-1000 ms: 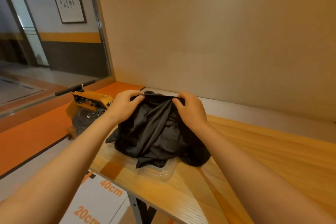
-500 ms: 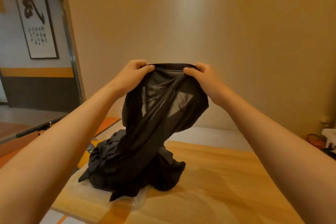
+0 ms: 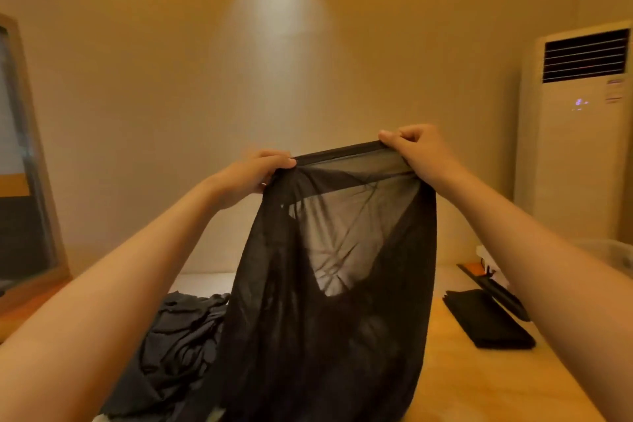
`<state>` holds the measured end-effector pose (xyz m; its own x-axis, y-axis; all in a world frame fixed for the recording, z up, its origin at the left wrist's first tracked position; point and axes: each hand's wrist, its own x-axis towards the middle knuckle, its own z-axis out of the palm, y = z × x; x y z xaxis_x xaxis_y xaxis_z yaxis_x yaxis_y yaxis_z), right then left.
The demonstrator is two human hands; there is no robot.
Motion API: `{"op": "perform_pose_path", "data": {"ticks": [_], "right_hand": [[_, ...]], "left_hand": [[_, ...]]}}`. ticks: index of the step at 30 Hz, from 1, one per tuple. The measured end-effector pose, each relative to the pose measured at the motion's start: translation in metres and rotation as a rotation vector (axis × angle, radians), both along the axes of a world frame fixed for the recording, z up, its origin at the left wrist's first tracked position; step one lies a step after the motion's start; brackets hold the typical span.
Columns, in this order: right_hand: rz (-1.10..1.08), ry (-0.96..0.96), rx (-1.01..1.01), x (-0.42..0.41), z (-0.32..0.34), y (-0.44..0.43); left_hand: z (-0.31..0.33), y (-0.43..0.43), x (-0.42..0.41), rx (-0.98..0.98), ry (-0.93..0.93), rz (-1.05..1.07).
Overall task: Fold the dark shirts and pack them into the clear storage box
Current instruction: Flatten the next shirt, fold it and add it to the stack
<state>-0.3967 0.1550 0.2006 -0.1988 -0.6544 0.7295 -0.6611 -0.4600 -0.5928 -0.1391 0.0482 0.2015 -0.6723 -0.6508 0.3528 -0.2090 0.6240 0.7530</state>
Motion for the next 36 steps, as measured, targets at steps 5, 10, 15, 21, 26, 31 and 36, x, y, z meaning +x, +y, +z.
{"op": "perform_pose_path", "data": {"ticks": [5,10,15,21,26,31,36], "right_hand": [[0.076,0.049,0.292,-0.024,-0.036,-0.017],[0.112,0.028,0.428,-0.047,-0.071,-0.043],[0.093,-0.035,0.466,-0.067,-0.091,-0.053],[0.087,-0.007,0.543,-0.089,-0.114,-0.052],[0.125,0.03,0.588,-0.089,-0.128,-0.055],[0.217,0.165,0.897,-0.093,-0.135,-0.051],[0.26,0.236,0.964,-0.092,-0.139,-0.05]], "left_hand": [[-0.027,-0.032,-0.016,0.195,0.148,-0.073],[-0.052,-0.052,-0.026,0.23,0.112,0.041],[-0.068,-0.068,-0.011,0.327,0.2,0.084],[-0.081,-0.094,0.026,0.475,0.321,0.235],[-0.083,-0.105,0.046,0.586,0.463,0.357],[-0.082,-0.107,0.054,0.629,0.677,0.298],[-0.074,-0.097,0.053,0.701,0.881,0.245]]}}
